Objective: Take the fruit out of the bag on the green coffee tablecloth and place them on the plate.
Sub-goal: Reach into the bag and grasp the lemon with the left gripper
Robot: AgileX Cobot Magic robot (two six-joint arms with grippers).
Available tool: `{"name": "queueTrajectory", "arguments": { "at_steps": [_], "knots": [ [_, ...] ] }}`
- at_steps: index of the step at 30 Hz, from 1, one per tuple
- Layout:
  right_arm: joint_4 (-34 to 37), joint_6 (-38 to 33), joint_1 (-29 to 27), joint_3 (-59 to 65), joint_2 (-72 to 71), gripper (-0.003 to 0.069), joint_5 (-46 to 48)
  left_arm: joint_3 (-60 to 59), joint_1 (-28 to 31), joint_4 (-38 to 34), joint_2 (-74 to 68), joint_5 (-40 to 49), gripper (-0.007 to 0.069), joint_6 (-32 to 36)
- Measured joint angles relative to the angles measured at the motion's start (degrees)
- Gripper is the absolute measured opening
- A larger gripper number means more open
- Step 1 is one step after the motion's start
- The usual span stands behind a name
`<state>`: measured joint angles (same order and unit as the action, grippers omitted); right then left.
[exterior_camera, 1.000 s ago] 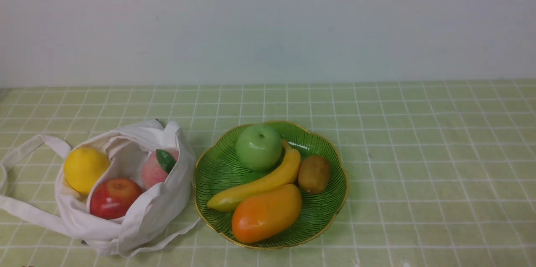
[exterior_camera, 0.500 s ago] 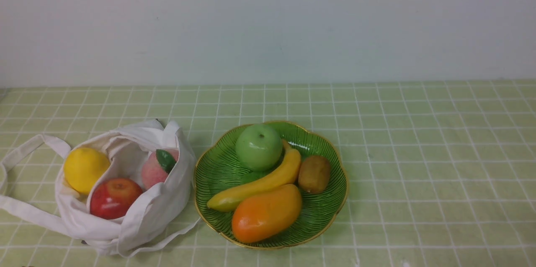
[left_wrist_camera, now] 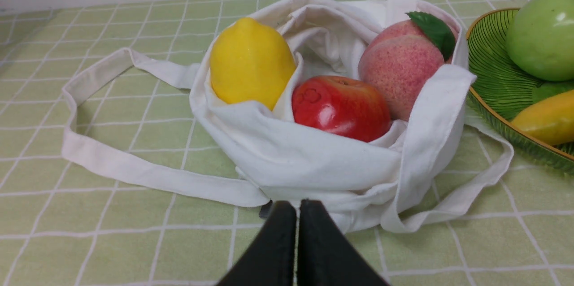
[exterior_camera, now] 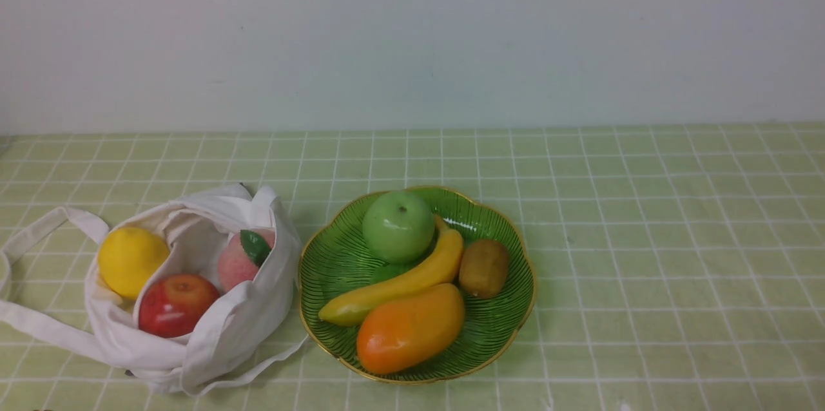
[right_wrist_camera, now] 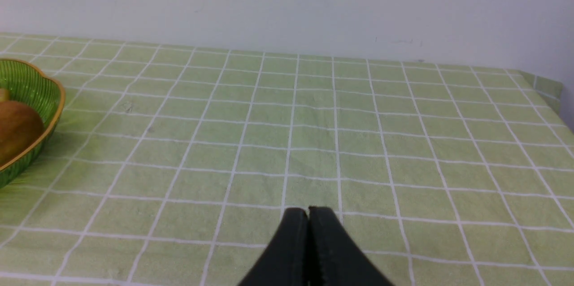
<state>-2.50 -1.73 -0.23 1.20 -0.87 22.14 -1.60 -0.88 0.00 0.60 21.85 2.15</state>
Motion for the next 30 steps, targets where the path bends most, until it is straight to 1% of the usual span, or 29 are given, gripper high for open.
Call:
{"name": "queueTrajectory", "arguments": {
  "at_steps": [4,6,7,9,11,14,17,18,19,21,23,26,29,30],
  "knots": [
    [0.0,0.0,0.0,0.0,0.0,-0.0013,0.0,-0.1,0.0,0.0,0.0,-1.3,-0.0008,-1.3],
    [0.0,0.0,0.0,0.0,0.0,-0.0013,0.0,-0.1,0.0,-4.7,0.0,-4.7,-0.0008,-4.7],
    [0.0,0.0,0.0,0.0,0.0,-0.0013,0.0,-0.1,0.0,-5.3,0.0,-4.7,-0.0008,-5.1],
    [0.0,0.0,0.0,0.0,0.0,-0.0013,0.0,-0.1,0.0,-12.3,0.0,-10.2,-0.0008,-9.5],
    [0.0,0.0,0.0,0.0,0.0,-0.0013,0.0,-0.1,0.0,-17.3,0.0,-13.8,-0.0008,-11.6],
    [0.0,0.0,0.0,0.0,0.0,-0.0013,0.0,-0.1,0.0,-20.9,0.0,-21.8,-0.0008,-12.4],
    [0.0,0.0,0.0,0.0,0.0,-0.0013,0.0,0.0,0.0,-22.2,0.0,-35.8,-0.0008,-12.6],
    [0.0,0.0,0.0,0.0,0.0,-0.0013,0.0,0.7,0.0,-22.4,0.0,-38.7,-0.0008,-12.6],
    [0.0,0.0,0.0,0.0,0.0,-0.0013,0.0,2.5,0.0,-22.6,0.0,-39.4,-0.0008,-12.6],
    [0.0,0.0,0.0,0.0,0.0,-0.0013,0.0,8.0,0.0,-22.6,-1.1,-36.2,-0.0008,-11.8],
    [0.0,0.0,0.0,0.0,0.0,-0.0013,0.0,14.4,0.0,-22.6,-4.4,-28.6,-0.0008,-9.5],
    [0.0,0.0,0.0,0.0,0.0,-0.0013,0.0,23.6,0.0,-21.9,-12.8,-14.3,-0.0008,-4.7],
    [0.0,0.0,0.0,0.0,0.0,-0.0013,0.0,30.9,0.0,-19.9,-22.7,1.0,-0.0008,-2.1],
    [0.0,0.0,0.0,0.0,0.0,-0.0013,0.0,33.3,0.0,-19.1,-26.5,4.5,-0.0008,-2.1]
  ]
}}
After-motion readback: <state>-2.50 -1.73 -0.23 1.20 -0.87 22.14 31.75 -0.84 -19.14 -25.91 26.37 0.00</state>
